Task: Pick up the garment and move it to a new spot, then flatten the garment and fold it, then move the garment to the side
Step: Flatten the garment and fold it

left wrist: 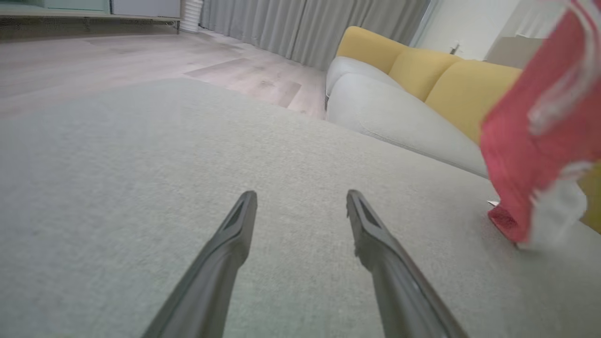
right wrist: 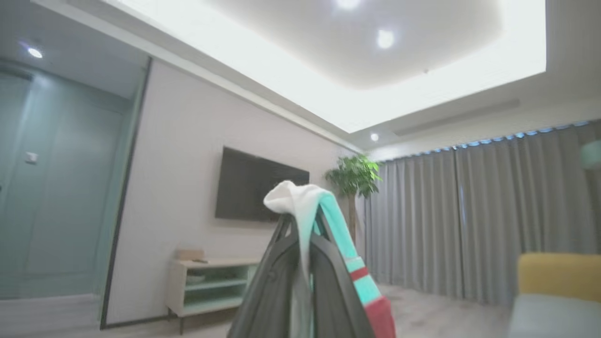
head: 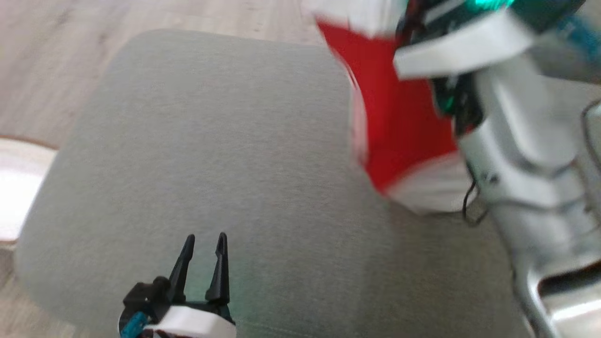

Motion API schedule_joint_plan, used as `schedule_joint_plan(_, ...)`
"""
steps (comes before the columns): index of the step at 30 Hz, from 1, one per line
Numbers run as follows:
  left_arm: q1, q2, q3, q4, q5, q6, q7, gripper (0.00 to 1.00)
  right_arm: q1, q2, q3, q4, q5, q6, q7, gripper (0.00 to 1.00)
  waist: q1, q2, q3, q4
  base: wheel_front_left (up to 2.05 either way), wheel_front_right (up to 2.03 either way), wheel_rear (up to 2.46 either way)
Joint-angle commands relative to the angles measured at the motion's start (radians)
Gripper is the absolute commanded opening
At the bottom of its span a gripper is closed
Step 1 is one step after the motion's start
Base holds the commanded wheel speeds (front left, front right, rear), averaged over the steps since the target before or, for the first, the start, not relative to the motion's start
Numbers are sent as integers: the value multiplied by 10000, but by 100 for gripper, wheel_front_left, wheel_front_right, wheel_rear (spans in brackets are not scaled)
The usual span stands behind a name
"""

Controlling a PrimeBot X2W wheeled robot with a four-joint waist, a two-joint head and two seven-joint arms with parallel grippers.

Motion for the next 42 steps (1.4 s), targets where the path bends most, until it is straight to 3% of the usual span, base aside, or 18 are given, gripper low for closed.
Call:
schedule_joint_plan(1,-17,7,252,-173,-40,-4,-95,100,-678,199,-173,-312,87,-7,-36,0,0,0,-296,856,0,0,0)
schedule_joint_plan(5,262,7,362,-134,-88,36,-95,100,-1665,199,-884,-283,-159,-7,-36,0,0,0,-368,1203,0,0,0)
schedule_joint_plan(10,459,7,499,-146,-114,78,-95,100,-1623,145,-1615,-79,-667,-7,-36,0,0,0,-326,1073,0,0,0)
schedule_joint_plan(17,257,7,383,-128,-171,41,-95,100,502,-1107,-2086,1795,-1079,-7,-36,0,0,0,64,395,0,0,0)
schedule_joint_plan(18,181,7,317,-125,-159,24,-95,100,897,-1327,-2343,2377,-1081,-7,-36,36,0,0,144,320,0,0,0)
schedule_joint_plan(19,107,7,251,-124,-156,9,-95,100,1282,-1585,-2565,3155,-1171,-7,-34,100,0,0,202,263,0,0,0)
schedule_joint_plan(21,-7,7,172,-123,-139,-9,-95,100,1791,-1911,-3016,4499,-1223,-7,-10,100,0,0,320,142,0,0,0)
schedule_joint_plan(24,-117,7,184,-122,-141,-22,-95,100,2222,-2194,-3482,5428,-1299,-7,-26,100,0,0,447,-24,0,0,0)
schedule_joint_plan(30,-183,7,364,-37,-46,-52,-95,100,2993,-1860,-3595,4616,-1571,-7,-33,100,0,0,454,-335,0,0,0)
schedule_joint_plan(37,-192,7,267,31,-109,-87,-95,100,3998,-1018,-1821,3554,-1584,-7,-34,100,0,0,319,-293,0,0,0)
schedule_joint_plan(42,-127,7,216,41,-165,-96,-95,100,4456,-679,-48,3871,-1308,-7,-35,100,0,0,361,-95,0,0,0)
